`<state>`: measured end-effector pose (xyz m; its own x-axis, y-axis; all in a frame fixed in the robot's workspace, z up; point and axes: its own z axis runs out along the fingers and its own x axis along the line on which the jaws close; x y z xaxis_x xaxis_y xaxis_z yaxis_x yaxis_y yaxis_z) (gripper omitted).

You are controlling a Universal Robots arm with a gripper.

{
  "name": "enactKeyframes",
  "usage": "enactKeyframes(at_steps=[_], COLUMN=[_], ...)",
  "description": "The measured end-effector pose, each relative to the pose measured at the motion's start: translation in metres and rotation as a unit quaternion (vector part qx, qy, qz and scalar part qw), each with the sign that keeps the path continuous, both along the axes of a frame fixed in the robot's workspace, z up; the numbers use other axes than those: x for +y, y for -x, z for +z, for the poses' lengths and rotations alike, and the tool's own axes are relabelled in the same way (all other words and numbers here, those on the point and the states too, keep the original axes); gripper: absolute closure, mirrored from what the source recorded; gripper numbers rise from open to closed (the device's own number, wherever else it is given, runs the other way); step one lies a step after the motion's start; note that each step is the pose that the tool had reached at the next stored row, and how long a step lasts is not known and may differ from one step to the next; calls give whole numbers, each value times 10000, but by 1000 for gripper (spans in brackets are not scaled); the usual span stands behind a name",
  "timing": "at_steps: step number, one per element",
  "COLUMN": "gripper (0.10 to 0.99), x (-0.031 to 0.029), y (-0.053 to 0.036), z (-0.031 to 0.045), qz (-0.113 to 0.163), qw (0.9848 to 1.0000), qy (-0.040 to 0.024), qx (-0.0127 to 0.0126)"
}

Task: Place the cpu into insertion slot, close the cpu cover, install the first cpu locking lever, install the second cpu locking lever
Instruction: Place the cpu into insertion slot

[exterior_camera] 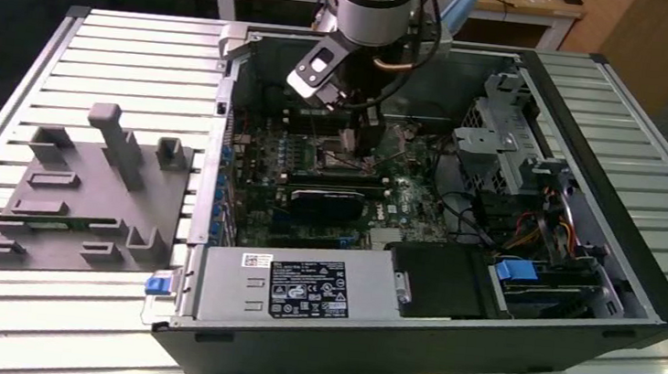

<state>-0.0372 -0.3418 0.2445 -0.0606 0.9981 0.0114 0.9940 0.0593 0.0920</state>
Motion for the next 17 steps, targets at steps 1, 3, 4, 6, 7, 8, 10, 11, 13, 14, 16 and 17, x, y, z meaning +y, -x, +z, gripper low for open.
enactKeyframes(at_steps=[1,3,4,6,7,8,10,11,13,14,16,17], gripper=[549,549,549,549,549,549,549,549,549,549,549,549], x=[6,14,18,23,26,28,32,34,39,42,45,46], y=[12,33,41,52,57,62,73,77,84,86,90,92], z=[-7,-23,-31,-50,-60,-71,-95,-107,-132,-144,-168,-179], qz=[-9,-34,-51,-89,-108,-126,-160,-177,-214,-236,-284,-305], qw=[10000,10000,10000,10000,9999,9999,9999,9998,9998,9997,9996,9995], qy=[-6,-20,-25,-32,-34,-37,-39,-40,-41,-41,-42,-41], qx=[-3,-10,-11,-13,-13,-14,-15,-15,-16,-16,-17,-17])
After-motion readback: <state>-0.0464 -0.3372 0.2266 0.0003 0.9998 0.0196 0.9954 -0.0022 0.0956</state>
